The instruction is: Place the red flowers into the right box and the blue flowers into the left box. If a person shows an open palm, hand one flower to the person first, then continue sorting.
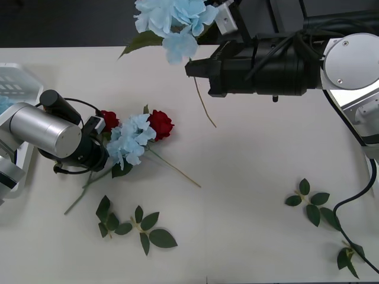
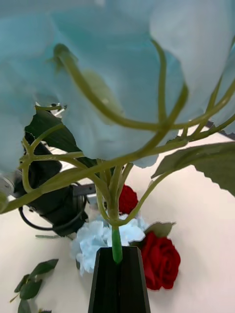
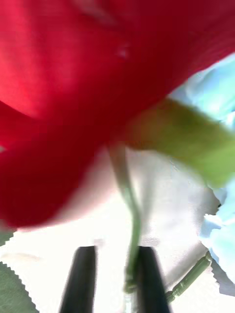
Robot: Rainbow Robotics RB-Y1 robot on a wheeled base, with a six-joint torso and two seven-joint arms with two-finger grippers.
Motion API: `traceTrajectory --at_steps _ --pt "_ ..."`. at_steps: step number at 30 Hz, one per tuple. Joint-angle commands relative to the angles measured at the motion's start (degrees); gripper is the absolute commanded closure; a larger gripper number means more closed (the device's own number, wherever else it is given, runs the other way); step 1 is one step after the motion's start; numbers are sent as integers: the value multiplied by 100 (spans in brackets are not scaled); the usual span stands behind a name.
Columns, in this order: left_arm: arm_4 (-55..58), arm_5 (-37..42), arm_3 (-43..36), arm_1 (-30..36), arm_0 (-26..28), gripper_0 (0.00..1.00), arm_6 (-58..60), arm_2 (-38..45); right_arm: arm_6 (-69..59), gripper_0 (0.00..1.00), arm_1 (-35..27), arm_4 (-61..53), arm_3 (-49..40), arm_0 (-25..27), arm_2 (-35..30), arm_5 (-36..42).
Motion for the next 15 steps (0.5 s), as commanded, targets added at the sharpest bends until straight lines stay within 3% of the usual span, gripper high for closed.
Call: traceTrajectory --at_steps 1,15 --pt "-56 -56 25 -68 -235 100 -316 -63 228 100 254 -124 -149 -339 -108 -158" --pt "40 -82 -274 160 -217 100 -343 60 254 100 359 -397 -140 -383 -64 -264"
